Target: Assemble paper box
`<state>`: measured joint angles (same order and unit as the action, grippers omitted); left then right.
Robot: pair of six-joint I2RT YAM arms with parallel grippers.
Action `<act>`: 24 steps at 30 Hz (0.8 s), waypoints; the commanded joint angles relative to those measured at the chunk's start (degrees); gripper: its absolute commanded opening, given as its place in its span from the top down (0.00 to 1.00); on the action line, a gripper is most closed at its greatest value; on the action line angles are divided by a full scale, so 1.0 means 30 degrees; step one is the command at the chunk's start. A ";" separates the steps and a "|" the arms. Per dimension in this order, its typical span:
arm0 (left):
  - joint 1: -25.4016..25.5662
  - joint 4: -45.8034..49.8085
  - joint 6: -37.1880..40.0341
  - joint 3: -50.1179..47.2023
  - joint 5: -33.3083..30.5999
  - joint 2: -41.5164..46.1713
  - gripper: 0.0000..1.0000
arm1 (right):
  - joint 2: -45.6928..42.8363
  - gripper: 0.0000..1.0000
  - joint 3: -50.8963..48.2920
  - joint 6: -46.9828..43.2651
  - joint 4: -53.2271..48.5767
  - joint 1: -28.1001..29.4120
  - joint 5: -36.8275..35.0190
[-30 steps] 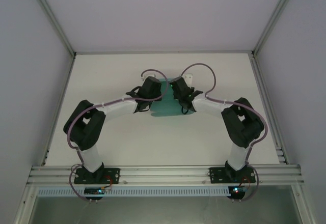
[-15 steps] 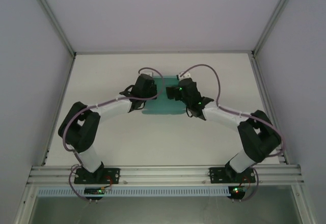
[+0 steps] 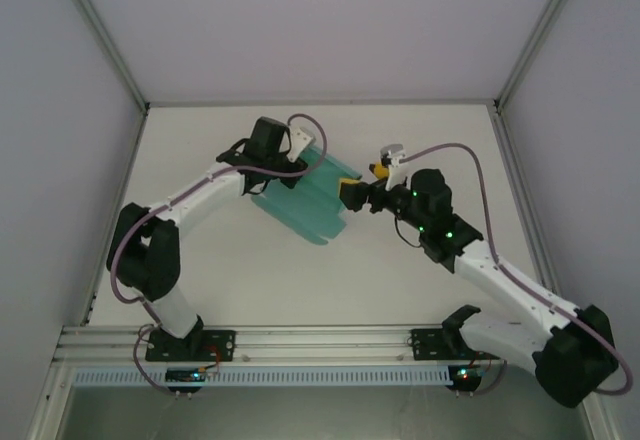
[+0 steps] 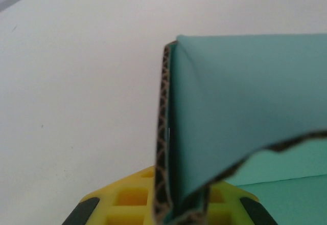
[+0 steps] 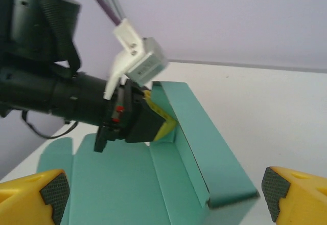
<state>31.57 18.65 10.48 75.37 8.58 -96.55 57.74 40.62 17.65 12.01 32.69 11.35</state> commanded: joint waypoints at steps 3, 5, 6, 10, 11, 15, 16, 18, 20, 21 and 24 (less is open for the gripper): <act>0.2052 0.7265 0.8978 0.0875 -0.0402 -0.0632 1.00 | -0.1344 0.01 -0.0130 0.0771 -0.6317 -0.1316 -0.1656; 0.2775 0.8332 0.9128 0.1524 -0.2494 -0.1295 1.00 | -0.1518 0.01 -0.0025 0.1277 -0.8048 -0.2453 -0.1906; 0.3068 0.8820 0.8899 0.1978 -0.3365 -0.1689 1.00 | -0.1563 0.01 -0.0059 0.1587 -0.8633 -0.3047 -0.1950; 0.3861 1.0417 0.8935 0.3084 -0.4751 -0.3016 1.00 | -0.1736 0.01 -0.0483 0.2529 -0.9741 -0.5208 -0.0719; 0.4026 1.0422 0.9041 0.3132 -0.5112 -0.3273 1.00 | -0.1782 0.01 -0.0610 0.2633 -0.9788 -0.5601 -0.0510; 0.4647 1.0319 0.8880 0.3979 -0.6330 -0.4963 1.00 | -0.1711 0.01 -0.0767 0.3152 -1.0493 -0.6982 -0.0870; 0.4833 1.0414 0.8798 0.4458 -0.6706 -0.5641 1.00 | -0.1689 0.01 -0.0780 0.3199 -1.0618 -0.7319 -0.0942; 0.5200 1.0520 0.8645 0.5261 -0.8081 -0.6959 1.00 | -0.1696 0.01 -0.0908 0.3222 -1.0723 -0.7812 -0.0969; 0.5607 1.0793 0.8533 0.6050 -0.9673 -0.8396 1.00 | -0.1697 0.01 -0.1040 0.3227 -1.0698 -0.8262 -0.0876; 0.5774 1.0832 0.8500 0.6298 -1.0230 -0.8969 1.00 | -0.1696 0.01 -0.1138 0.3209 -1.0668 -0.8465 -0.0770; 0.6185 1.0293 0.8404 0.6718 -1.1332 -1.0334 1.00 | -0.1644 0.01 -0.1509 0.3300 -1.0327 -0.9053 -0.0393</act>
<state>49.30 48.95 35.57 94.52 -19.86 -124.03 53.39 37.47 26.41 -18.24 6.74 8.82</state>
